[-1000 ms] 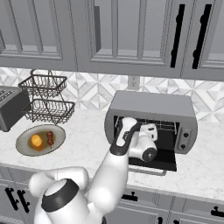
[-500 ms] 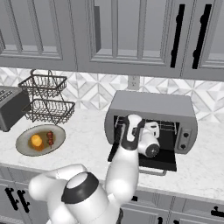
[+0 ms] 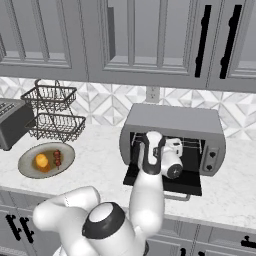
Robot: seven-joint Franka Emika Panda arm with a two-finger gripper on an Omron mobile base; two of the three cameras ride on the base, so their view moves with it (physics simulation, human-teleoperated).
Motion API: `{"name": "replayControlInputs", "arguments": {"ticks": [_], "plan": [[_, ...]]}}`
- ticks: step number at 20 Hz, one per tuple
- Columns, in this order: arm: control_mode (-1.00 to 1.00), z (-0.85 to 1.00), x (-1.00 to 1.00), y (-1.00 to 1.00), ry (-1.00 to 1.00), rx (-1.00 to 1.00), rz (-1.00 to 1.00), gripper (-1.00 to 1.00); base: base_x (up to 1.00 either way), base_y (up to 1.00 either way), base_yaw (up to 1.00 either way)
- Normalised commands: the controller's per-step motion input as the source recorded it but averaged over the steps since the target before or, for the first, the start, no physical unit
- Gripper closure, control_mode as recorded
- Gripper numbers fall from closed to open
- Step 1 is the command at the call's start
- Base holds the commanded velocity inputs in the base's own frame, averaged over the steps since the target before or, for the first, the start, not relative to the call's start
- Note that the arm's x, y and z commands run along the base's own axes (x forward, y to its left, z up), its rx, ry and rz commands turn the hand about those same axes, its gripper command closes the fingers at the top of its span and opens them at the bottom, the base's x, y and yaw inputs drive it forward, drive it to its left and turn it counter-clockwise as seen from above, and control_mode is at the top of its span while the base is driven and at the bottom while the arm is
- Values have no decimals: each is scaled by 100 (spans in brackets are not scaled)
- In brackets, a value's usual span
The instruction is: Pick up the kebab skewer and baguette bread, and place them inside the toaster oven. Close the toaster oven door and start by setting the timer.
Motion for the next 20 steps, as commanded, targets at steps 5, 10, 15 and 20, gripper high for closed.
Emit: {"name": "replayControlInputs", "arguments": {"ticks": [5,10,15,20], "plan": [[-100,-44,-3,-21,10,8,-3,-100,0,0,0],[-100,-62,-26,-24,19,3,-3,-100,0,0,0],[-100,-76,-71,-25,11,1,-2,-100,0,0,0],[-100,-77,-98,-7,12,0,-4,-100,0,0,0]]}}
